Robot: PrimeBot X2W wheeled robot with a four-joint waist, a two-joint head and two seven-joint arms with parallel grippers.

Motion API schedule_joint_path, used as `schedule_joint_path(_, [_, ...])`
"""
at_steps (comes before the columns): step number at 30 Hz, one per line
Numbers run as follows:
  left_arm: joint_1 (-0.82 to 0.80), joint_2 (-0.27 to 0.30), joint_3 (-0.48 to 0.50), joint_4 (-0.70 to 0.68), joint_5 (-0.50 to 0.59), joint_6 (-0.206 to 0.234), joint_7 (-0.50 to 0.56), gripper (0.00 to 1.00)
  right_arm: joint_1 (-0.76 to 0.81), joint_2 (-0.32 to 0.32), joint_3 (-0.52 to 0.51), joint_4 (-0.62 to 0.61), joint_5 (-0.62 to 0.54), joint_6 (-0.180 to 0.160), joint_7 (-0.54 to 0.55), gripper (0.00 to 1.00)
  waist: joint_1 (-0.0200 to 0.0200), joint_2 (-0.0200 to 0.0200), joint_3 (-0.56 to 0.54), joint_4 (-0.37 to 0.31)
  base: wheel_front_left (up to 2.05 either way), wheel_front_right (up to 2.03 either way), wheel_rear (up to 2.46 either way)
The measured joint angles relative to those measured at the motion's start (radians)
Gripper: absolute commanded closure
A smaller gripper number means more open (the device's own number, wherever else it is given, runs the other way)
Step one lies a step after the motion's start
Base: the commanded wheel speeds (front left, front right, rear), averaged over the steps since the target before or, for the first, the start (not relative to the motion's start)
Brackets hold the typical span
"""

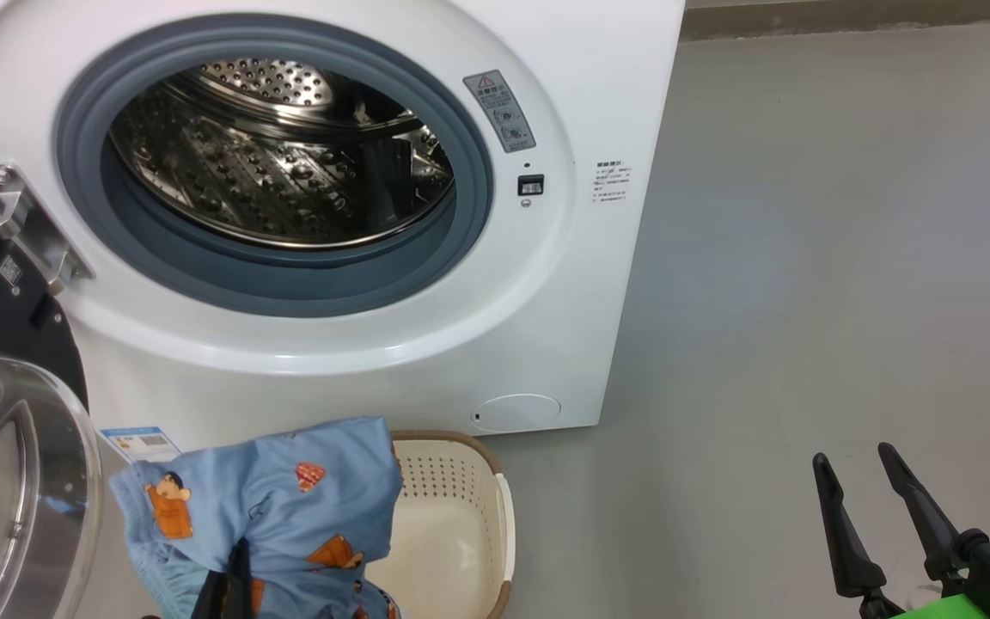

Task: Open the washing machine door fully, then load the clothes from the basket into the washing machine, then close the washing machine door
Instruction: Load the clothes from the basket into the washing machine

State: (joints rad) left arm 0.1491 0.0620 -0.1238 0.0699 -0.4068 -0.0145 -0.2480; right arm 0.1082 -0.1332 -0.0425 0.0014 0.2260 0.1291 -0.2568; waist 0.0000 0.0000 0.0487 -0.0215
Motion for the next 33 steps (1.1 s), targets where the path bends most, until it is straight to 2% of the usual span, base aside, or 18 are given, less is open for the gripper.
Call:
schedule_joint_path(16, [-0.018, -0.001, -0.001, -0.019, 0.017, -0.005, 0.000, 1.00, -0.001, 0.004, 0.014, -0.002, 0.000, 0.000, 0.000, 0.00, 0.0000, 0.0000, 0.022, -0.004, 0.00, 0.00, 0.00])
schedule_joint_path(24, [-0.112, 0.016, -0.007, -0.002, 0.025, -0.012, 0.001, 1.00, -0.014, 0.016, 0.021, -0.009, 0.000, 0.000, 0.000, 0.00, 0.0000, 0.0000, 0.063, -0.022, 0.00, 0.00, 0.00])
schedule_joint_path(33, [-0.290, 0.055, -0.011, 0.052, 0.043, -0.027, 0.021, 1.00, -0.072, 0.042, 0.027, -0.012, -0.002, 0.000, 0.000, 0.00, 0.0000, 0.0000, 0.136, -0.044, 0.00, 0.00, 0.00])
